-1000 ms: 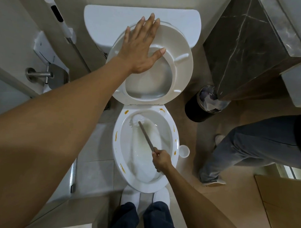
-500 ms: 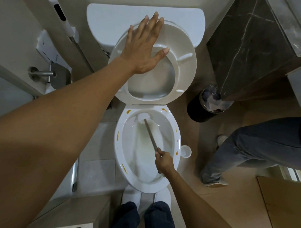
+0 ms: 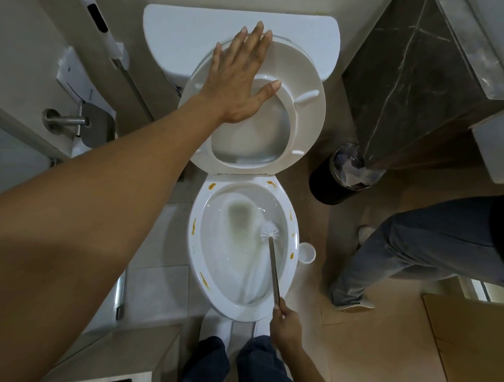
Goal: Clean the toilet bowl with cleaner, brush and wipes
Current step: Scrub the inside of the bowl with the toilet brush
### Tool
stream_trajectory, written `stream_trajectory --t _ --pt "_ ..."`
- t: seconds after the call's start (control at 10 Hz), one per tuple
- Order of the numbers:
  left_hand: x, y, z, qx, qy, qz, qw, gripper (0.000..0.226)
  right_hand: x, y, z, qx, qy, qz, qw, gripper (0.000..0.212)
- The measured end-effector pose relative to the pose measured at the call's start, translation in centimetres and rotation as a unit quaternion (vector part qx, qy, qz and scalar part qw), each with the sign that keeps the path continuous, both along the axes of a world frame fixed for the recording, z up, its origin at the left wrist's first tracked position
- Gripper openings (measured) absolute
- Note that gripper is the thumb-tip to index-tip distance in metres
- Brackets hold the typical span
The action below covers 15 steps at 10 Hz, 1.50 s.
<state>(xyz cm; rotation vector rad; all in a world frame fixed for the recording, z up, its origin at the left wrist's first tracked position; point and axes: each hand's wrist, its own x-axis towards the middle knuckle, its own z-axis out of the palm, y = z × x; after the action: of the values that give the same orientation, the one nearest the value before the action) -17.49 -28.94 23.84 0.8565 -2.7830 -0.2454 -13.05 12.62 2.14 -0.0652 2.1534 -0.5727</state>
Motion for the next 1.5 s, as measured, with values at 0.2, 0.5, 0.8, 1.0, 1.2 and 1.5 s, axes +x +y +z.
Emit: stream_trajectory --t 0.2,0.5,0.8,1.0,1.2,1.5 --pt "0.0 0.1 0.1 0.005 0.007 -0.001 1.0 0.076 -3.0 -2.1 0.5 -0.028 0.001 0.036 0.999 0.033" --pt "-0.2 0.1 -0.1 -0.009 0.003 0.005 1.0 0.077 -4.7 -11.6 0.4 -0.015 -0.021 0.1 0.995 0.034" --pt "-0.2 0.1 -0.1 -0.012 -0.002 0.009 1.0 0.076 -3.2 -11.6 -0.3 -0.013 -0.043 0.054 0.998 0.033" --pt "-0.3 0.1 -0.2 -0.013 -0.001 0.008 1.0 0.077 -2.9 -9.9 0.0 0.006 -0.052 0.143 0.988 0.035" --pt "-0.1 0.0 0.0 -0.011 -0.005 0.003 1.0 0.078 -2.6 -6.1 0.3 0.044 -0.076 0.17 0.982 0.031" --pt "-0.1 0.2 0.0 -0.006 0.006 0.004 1.0 0.077 -3.5 -7.3 0.9 0.089 -0.074 0.188 0.975 0.025"
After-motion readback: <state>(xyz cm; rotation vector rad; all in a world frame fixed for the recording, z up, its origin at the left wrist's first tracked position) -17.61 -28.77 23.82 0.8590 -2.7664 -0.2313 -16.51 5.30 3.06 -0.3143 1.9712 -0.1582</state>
